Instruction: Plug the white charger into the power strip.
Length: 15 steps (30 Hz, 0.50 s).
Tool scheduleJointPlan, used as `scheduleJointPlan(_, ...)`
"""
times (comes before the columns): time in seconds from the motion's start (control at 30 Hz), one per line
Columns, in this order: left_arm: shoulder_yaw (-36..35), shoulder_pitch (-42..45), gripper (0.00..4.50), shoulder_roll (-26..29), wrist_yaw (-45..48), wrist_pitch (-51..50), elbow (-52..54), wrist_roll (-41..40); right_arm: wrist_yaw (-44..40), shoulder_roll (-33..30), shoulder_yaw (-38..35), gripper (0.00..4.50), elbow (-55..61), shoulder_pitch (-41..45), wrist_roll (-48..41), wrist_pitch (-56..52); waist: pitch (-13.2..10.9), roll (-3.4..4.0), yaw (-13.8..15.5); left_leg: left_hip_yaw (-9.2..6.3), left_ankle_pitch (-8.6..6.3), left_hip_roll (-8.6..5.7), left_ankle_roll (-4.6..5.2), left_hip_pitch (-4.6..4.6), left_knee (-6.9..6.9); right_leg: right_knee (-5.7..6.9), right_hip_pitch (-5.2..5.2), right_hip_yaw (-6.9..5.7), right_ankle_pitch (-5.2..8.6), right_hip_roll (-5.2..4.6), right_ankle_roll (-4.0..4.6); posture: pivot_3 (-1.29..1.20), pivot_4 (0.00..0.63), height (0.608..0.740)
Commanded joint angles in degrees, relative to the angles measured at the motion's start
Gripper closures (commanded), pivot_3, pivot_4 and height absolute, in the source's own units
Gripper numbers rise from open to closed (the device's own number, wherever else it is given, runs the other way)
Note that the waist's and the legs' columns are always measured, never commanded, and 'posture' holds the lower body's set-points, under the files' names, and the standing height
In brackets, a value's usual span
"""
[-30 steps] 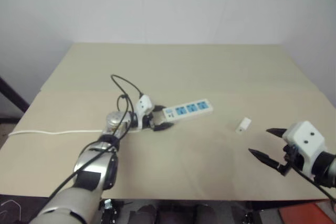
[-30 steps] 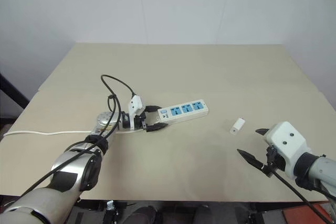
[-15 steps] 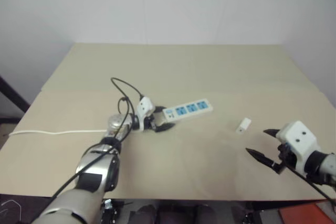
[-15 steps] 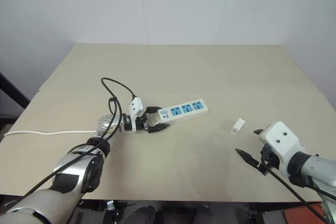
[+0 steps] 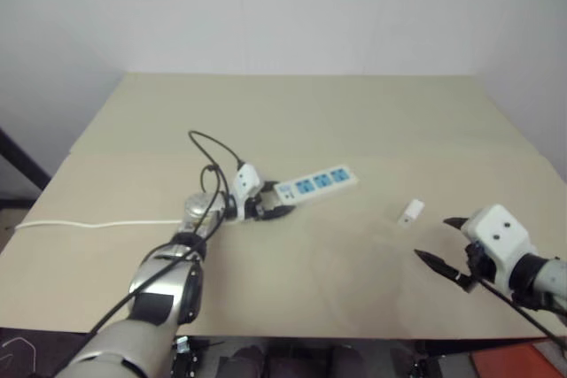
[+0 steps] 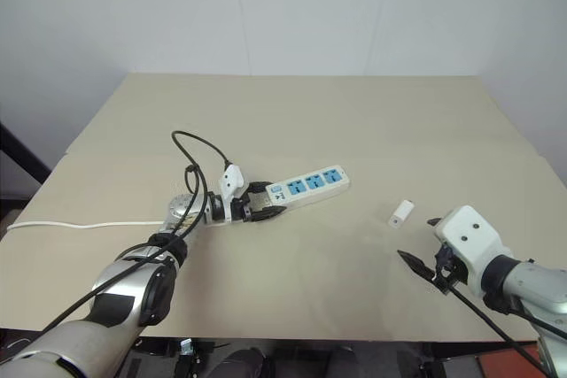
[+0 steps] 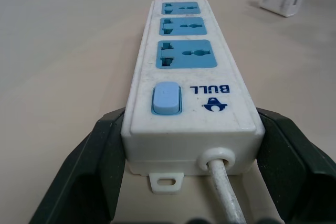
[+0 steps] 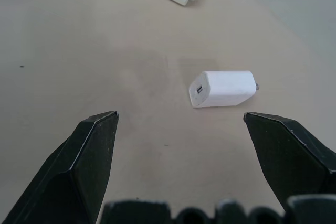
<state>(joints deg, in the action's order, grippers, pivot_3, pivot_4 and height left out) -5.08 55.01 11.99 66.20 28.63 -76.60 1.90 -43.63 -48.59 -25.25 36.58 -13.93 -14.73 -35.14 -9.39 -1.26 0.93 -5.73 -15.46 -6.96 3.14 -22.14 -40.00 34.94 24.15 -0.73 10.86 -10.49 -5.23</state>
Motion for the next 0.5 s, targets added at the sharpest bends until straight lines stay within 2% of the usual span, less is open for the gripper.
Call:
scheduleJointPlan(0.03, -0.62, -0.84, 1.26, 0.15, 3.92, 0.29, 0.93, -1.23, 0.73, 0.26, -0.21, 0.00, 1.19, -0.05, 0.36, 1.27, 0.00, 0.00, -0.03, 0.00, 0.00, 0.00, 0.00, -0.01, 0.00, 0.00, 0.01, 0.00, 0.00, 0.00, 0.00, 0.00, 0.150, 0.740)
scheduleJointPlan(0.3, -2.86, -4.10, 1.26, 3.41, 18.95, 1.31, 5.75, -7.04, 1.82, 1.13, 2.37, 0.00, 1.17, 0.34, 0.95, 1.59, 0.00, 0.00, -0.70, 0.01, 0.00, 0.02, 0.00, -0.01, 0.01, 0.03, 0.06, 0.01, 0.00, 0.02, 0.01, 0.00, 0.150, 0.740)
scheduleJointPlan(0.5, -0.06, -8.52, 1.26, 5.23, 23.27, 4.09, 10.16, -6.84, 2.02, 0.81, 6.03, 0.00, -1.15, 3.14, 1.85, 2.77, 0.00, 0.01, -0.74, 0.01, 0.00, 0.03, 0.00, -0.01, 0.00, 0.03, 0.07, 0.03, -0.01, 0.02, 0.01, 0.00, 0.150, 0.740)
